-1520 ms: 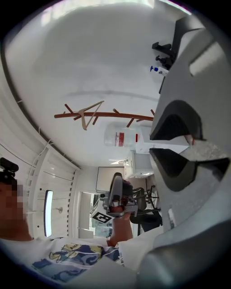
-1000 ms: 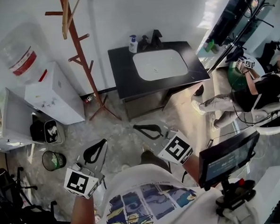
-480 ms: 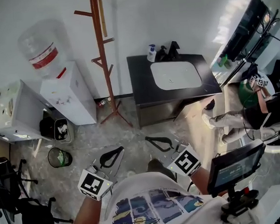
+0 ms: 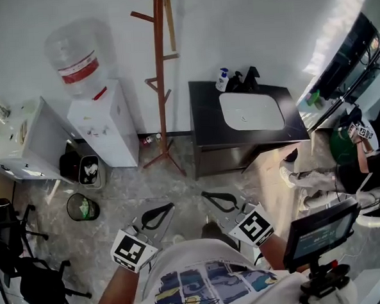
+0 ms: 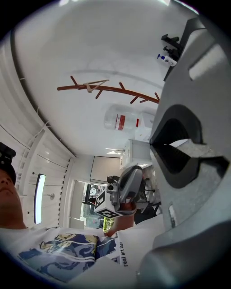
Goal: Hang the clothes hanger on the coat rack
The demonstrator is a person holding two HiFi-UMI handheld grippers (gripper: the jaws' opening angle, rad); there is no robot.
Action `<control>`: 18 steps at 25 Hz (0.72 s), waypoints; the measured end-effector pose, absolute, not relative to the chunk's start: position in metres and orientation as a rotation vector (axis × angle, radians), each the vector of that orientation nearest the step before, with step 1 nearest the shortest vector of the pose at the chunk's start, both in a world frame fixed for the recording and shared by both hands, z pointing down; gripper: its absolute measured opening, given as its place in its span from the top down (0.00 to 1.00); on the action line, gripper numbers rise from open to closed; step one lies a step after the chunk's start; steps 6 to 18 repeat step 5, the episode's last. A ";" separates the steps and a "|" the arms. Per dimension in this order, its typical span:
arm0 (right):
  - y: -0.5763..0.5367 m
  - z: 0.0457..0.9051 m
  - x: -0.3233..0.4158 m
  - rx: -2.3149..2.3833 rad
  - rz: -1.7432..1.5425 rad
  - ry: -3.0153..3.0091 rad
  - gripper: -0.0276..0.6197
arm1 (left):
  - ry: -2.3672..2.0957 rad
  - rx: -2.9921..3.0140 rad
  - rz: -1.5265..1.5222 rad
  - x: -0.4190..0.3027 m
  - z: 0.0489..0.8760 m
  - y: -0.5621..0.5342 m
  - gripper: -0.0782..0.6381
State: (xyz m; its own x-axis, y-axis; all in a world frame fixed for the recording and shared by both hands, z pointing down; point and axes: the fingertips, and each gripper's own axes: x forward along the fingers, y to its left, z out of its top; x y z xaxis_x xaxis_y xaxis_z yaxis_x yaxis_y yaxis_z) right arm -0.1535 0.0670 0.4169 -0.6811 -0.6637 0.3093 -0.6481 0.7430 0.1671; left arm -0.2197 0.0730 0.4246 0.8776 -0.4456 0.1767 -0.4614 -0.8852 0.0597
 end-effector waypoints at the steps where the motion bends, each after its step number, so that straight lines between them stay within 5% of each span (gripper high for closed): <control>1: 0.069 0.419 -0.154 1.011 -0.061 -2.590 0.95 | -0.710 2.950 0.244 -0.220 0.425 0.074 0.89; 18: 0.073 0.425 -0.155 1.001 -0.063 -2.575 0.95 | -0.702 2.956 0.245 -0.217 0.424 0.076 0.88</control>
